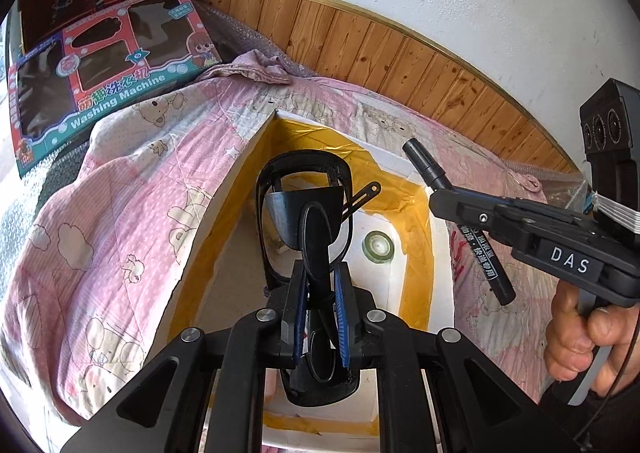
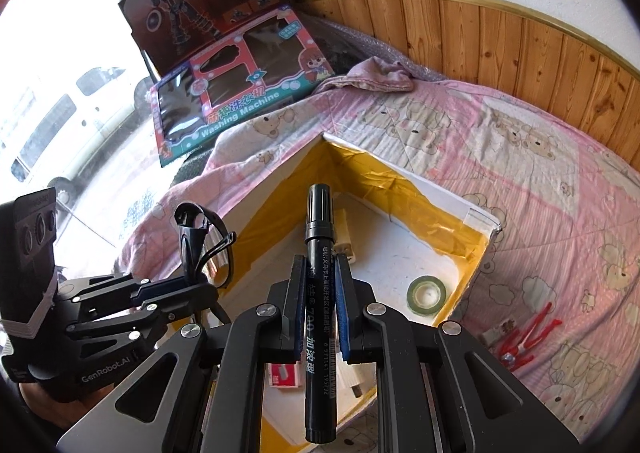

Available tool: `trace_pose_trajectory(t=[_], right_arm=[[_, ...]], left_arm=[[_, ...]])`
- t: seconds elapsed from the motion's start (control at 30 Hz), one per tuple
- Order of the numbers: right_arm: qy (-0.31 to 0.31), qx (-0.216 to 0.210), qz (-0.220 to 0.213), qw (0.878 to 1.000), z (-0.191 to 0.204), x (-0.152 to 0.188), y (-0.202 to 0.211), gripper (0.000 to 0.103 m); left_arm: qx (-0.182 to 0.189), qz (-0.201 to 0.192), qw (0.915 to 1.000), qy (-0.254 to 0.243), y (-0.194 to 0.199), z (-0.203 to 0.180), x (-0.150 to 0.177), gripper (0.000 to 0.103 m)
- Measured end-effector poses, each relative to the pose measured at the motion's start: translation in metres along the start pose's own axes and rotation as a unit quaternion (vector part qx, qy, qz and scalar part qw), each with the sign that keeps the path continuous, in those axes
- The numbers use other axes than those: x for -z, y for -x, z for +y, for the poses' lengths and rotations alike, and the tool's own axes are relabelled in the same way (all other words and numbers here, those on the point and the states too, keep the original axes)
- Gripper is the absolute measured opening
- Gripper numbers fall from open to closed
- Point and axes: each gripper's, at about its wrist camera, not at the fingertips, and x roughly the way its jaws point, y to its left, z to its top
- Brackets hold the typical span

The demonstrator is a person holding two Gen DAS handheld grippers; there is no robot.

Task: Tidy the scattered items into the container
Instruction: 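Open the right tool to drop the marker while the left tool releases the glasses, then move the left tool toward the clear bottle while the right tool reaches the red figure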

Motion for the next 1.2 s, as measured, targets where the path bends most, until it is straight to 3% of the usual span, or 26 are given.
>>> trace_pose_trajectory(t=[0.3,0.57,0.6,0.63,0.67,0.77,0.97,1.2], right_arm=[[0.006,0.006,0.025,1.000,-0.006,-0.019,-0.031,0.013],[-0.013,0.024,0.049,0.998,-0.024,-0.025,-0.060,0.015],[-0.016,0.026,0.052,0.998,-0.028,-0.024,-0.063,0.019],[-0.017,0.025,0.056,0.998,-0.031,-0.024,-0.066,0.031],[-0.018,0.027,0.055,0.998,-0.034,-0.022,-0.065,0.037],[-0.010,0.022,0.029,0.999,-0.034,-0.017,-0.047,0.040],[0.007,-0.024,-0.022,0.999,-0.021,0.007,0.008,0.040],[0.023,-0.045,-0.051,0.997,-0.005,0.062,0.050,0.040]], left_arm=[[-0.011,0.014,0.9998,0.000,-0.015,-0.006,-0.007,0.014],[-0.038,0.054,0.9976,0.021,-0.047,0.009,-0.010,0.014],[-0.042,0.062,0.9967,0.031,-0.054,0.014,-0.009,0.015],[-0.044,0.070,0.9957,0.041,-0.059,0.019,-0.008,0.016],[-0.043,0.077,0.9950,0.046,-0.063,0.021,-0.006,0.023],[-0.034,0.069,0.9959,0.048,-0.061,0.022,-0.001,0.043],[-0.028,0.027,0.9990,0.024,-0.026,0.007,0.001,0.046],[-0.093,0.001,0.9951,-0.033,0.012,-0.028,0.022,0.052]])
